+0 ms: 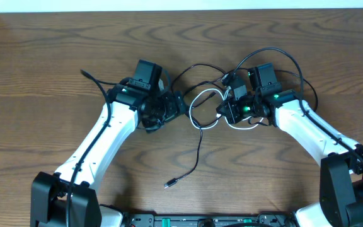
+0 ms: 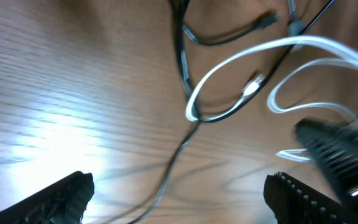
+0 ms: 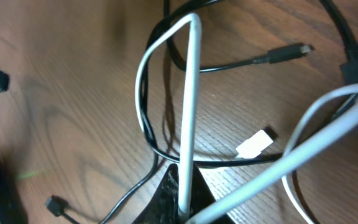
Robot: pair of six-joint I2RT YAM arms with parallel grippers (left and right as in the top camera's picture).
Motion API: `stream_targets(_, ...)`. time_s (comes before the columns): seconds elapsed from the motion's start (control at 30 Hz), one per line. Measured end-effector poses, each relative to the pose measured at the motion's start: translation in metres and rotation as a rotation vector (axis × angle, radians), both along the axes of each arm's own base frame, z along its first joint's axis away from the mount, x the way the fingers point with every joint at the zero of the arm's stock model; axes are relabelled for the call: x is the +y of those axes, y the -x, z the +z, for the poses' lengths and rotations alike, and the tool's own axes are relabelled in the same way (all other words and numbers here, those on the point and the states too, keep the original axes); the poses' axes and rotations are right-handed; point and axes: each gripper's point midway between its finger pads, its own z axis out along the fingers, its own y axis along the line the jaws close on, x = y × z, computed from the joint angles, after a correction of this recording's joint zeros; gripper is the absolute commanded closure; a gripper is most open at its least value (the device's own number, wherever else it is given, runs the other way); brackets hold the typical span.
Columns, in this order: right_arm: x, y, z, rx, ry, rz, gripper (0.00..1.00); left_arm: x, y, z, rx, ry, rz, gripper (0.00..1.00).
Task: Untangle cables
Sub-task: 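Pull the white cable right with the right gripper, away from black cables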
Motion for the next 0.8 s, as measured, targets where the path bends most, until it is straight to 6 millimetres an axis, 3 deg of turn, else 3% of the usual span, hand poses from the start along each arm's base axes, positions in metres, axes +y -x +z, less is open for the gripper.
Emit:
stream_targets(0.1, 0.004, 0.002, 0.004, 0.006, -0.031, 0.013, 0.99, 0.008, -0.001, -0.004, -0.037, -0.063, -0.052, 0.08)
stream_targets(0.23, 0.011, 0.006, 0.016, 0.032, -0.113, 0.028, 0.99, 0.030, -0.021, -0.006, -0.139, -0.210, -0.045, 0.08)
stream_targets(0.4, -0.007, -0.008, 0.057, -0.012, -0.180, -0.049, 0.99, 0.046, -0.046, -0.001, -0.252, -0.315, -0.010, 0.08)
stream_targets(0.53, -0.042, -0.030, 0.111, -0.131, -0.213, -0.149, 0.99, 0.052, -0.048, 0.000, -0.261, -0.349, 0.000, 0.08)
stream_targets(0.63, -0.079, -0.044, 0.137, -0.208, -0.205, -0.250, 0.99, 0.054, -0.048, -0.001, -0.262, -0.357, -0.001, 0.08)
stream_targets(0.7, -0.108, -0.052, 0.138, -0.222, -0.172, -0.339, 0.99, 0.055, -0.046, -0.005, -0.255, -0.362, -0.005, 0.08)
stream_targets(0.8, -0.153, -0.060, 0.120, -0.196, -0.068, -0.489, 0.99, 0.057, -0.040, -0.012, -0.235, -0.370, -0.015, 0.08)
